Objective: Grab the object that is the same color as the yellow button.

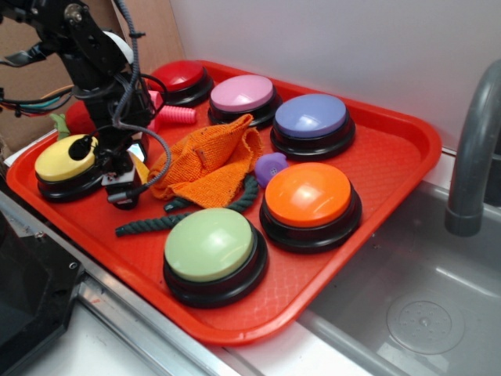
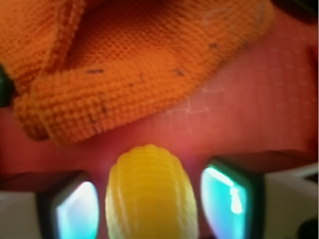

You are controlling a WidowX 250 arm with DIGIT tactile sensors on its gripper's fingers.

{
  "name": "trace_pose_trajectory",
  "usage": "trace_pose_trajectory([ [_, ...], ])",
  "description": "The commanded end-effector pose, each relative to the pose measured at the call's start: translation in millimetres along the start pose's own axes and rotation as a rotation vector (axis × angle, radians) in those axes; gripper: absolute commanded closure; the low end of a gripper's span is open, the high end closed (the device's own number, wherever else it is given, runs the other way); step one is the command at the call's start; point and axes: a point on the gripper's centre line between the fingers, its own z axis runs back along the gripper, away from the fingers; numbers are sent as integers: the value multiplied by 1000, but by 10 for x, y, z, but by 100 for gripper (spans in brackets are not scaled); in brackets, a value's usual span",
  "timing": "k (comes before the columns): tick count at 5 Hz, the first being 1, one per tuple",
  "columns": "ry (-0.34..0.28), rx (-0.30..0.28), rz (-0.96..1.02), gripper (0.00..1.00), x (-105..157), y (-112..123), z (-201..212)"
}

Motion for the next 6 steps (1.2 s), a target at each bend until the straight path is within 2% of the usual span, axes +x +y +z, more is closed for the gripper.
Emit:
trace_pose_trajectory([
  [1,8,17,-12,100,87,82,48],
  [2,-13,-3,103,100,193,276,285],
  [3,-27,61,284,100,343,412,636],
  [4,-11,76,403,100,481,440,953],
  [5,-83,24,434,100,623,416,1302],
  [6,-98,26,612,100,631,405,1480],
])
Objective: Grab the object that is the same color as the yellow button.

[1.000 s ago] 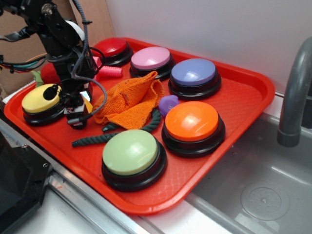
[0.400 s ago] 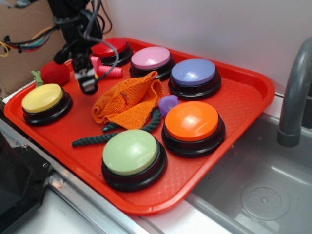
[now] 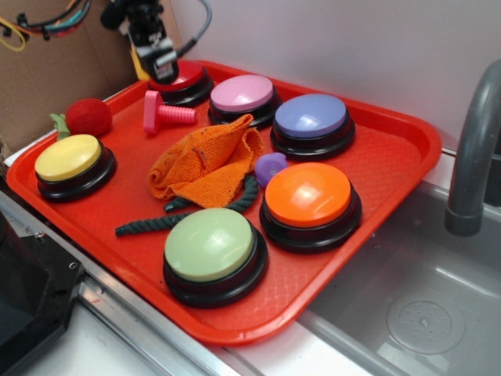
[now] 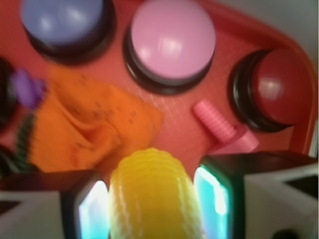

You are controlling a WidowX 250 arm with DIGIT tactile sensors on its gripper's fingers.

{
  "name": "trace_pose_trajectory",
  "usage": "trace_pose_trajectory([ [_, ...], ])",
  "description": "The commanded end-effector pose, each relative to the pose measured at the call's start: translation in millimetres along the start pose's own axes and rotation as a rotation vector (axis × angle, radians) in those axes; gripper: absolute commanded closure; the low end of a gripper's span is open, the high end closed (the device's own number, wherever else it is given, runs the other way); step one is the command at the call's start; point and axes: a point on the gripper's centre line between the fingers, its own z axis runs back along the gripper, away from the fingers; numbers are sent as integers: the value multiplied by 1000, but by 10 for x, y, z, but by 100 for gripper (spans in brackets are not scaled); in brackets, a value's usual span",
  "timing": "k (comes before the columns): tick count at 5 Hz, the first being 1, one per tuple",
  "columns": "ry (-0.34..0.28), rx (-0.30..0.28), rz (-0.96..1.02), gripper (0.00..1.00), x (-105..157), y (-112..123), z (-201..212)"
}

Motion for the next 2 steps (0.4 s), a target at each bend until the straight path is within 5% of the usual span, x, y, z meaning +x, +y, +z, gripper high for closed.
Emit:
trace_pose_trajectory([
  [1,-97,24,308,100,0,42,294],
  [2,-3,39,307,79,-63,92,283],
])
